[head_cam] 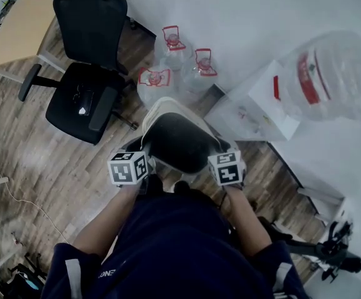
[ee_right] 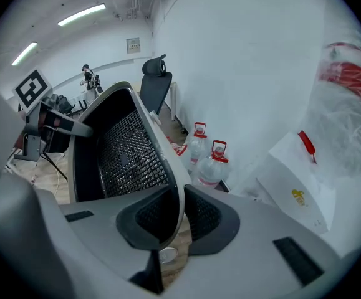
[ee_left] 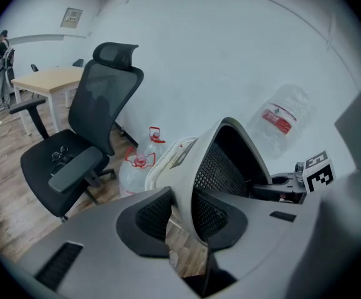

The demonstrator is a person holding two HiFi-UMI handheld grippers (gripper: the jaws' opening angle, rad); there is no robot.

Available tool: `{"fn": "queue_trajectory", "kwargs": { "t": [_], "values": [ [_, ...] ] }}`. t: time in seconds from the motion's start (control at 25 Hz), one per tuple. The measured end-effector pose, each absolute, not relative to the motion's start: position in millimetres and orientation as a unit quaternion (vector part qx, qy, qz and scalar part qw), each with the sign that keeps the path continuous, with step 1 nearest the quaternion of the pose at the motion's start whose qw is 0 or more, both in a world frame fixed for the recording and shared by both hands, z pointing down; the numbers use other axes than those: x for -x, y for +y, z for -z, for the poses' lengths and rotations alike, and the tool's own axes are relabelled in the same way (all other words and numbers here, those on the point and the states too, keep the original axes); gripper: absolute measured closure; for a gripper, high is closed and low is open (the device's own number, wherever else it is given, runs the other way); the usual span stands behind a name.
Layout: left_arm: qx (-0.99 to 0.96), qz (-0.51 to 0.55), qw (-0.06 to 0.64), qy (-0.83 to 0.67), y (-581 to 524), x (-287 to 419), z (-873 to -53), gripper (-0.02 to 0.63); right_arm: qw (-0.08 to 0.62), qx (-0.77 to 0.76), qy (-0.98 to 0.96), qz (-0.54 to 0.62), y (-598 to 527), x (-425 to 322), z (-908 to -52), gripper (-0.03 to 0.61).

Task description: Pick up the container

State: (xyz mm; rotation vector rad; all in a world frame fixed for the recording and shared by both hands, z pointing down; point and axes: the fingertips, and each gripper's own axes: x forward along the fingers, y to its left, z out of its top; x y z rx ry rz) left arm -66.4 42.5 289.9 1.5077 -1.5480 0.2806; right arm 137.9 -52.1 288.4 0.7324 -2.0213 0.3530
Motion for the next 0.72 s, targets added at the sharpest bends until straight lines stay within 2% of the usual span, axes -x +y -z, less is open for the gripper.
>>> {"fn": "queue_trajectory", "kwargs": {
  "t": [0.72],
  "values": [
    [-0.622, -0.113, 0.465, -0.620, 30, 49, -284, 0.499, 0.450, -0.318, -0.821, -0.150, -67, -154, -283, 0.520]
  ]
}}
